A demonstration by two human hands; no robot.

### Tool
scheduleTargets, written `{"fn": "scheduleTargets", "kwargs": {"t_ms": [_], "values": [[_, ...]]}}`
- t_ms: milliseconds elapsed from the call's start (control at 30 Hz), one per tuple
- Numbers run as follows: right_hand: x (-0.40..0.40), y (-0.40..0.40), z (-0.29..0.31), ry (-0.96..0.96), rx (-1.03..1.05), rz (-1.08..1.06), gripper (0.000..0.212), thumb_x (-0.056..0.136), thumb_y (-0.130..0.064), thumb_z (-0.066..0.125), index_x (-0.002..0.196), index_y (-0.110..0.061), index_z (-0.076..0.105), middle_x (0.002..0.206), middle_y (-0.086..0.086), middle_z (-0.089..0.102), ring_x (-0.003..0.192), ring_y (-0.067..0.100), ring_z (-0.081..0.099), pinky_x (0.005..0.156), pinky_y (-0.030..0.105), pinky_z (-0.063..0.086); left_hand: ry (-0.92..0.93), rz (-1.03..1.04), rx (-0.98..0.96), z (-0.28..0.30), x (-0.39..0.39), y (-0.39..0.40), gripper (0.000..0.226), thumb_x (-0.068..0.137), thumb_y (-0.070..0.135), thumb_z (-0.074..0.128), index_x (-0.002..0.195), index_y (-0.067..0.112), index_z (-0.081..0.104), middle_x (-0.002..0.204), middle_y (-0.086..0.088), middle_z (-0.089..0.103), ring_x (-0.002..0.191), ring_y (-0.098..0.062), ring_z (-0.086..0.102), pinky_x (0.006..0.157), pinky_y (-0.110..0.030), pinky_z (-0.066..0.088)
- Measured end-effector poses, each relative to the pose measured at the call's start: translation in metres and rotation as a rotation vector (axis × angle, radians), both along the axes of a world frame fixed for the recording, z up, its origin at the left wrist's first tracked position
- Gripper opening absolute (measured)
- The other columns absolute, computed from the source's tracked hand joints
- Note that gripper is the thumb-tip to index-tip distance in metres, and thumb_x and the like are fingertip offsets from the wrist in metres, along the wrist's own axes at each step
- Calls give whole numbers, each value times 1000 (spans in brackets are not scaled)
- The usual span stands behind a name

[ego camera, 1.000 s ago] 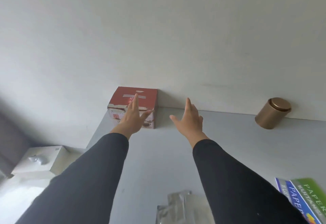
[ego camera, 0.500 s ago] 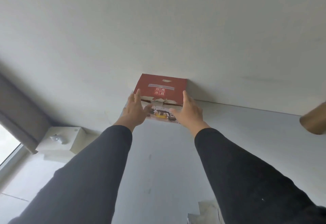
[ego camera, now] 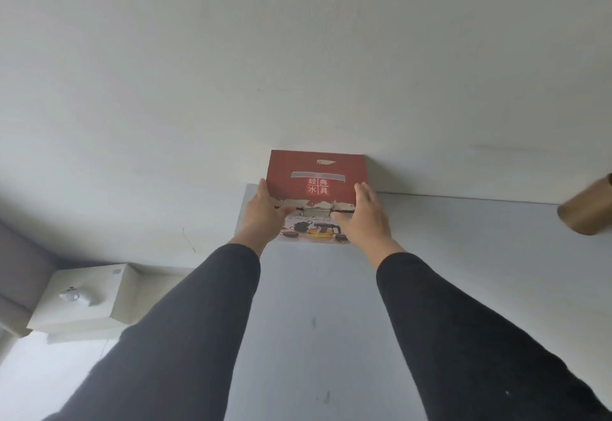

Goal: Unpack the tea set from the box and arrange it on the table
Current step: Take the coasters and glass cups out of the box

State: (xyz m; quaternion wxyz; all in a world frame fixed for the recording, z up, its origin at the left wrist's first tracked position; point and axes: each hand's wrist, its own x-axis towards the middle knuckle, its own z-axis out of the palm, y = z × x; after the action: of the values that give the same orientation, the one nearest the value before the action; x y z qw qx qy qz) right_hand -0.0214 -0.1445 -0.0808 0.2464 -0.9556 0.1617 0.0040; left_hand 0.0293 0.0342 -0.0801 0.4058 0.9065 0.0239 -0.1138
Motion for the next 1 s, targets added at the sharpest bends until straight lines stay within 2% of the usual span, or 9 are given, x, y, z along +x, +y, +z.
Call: {"fn": "scheduleTargets", "kwargs": {"t_ms": [100,267,367,433,600,800,867,900,1000], "values": [[0,4,-3,10,-74,-16,81,88,-43,61,150,-12,20,160,1,11,145,21,20,111,39,30,35,26,-58,0,3,2,68,88,25,66,143,17,28,119,-6,57,95,-22,52,73,-32,45],[-2,23,-12,-85,-189,-102,78,80,-47,68,142,-14,34,154,7,24,141,25,23,105,45,33,25,70,-75,3,2,0,62,87,19,68,137,13,33,120,-8,56,107,-26,55,79,-32,45],[-7,32,-18,-232,-249,-143,60,75,-44,75,120,-10,54,133,11,46,125,31,41,91,44,39,11,80,-46,4,1,-2,60,87,18,68,136,11,34,123,-8,53,112,-26,53,81,-31,43],[-9,35,-18,-276,-298,-147,46,76,-42,73,105,-10,57,116,9,52,110,30,47,82,40,40,12,89,-37,4,1,-3,59,87,17,68,135,10,34,124,-8,51,113,-27,53,83,-32,43],[-14,32,-16,-299,-227,-79,23,85,-29,64,93,-8,60,103,8,53,101,29,47,73,33,38,27,113,-17,8,0,-7,56,87,15,68,132,7,35,128,-9,49,116,-27,51,84,-32,41],[-18,34,-17,-364,-217,-86,12,82,-18,63,83,-8,70,91,9,53,91,31,51,68,33,36,37,131,-11,10,-3,-9,53,88,14,67,129,6,35,126,-10,49,114,-28,51,82,-32,41],[-20,39,-17,-345,-221,-113,15,83,-18,60,87,-11,73,94,10,53,93,31,51,69,34,37,41,133,-9,11,-2,-9,53,88,13,67,129,6,35,126,-11,50,115,-29,51,86,-35,44],[-19,43,-17,-286,-172,-126,20,85,-19,57,97,-12,72,100,10,53,96,31,52,72,34,40,41,133,-9,11,-2,-9,53,88,13,67,128,5,34,126,-11,50,116,-29,51,87,-36,44],[-15,57,-10,-74,236,-210,38,90,-20,52,126,-11,59,111,9,58,99,26,56,80,32,46,42,134,-3,11,-3,-9,51,88,14,66,127,5,35,126,-11,50,115,-29,52,85,-35,44]]}}
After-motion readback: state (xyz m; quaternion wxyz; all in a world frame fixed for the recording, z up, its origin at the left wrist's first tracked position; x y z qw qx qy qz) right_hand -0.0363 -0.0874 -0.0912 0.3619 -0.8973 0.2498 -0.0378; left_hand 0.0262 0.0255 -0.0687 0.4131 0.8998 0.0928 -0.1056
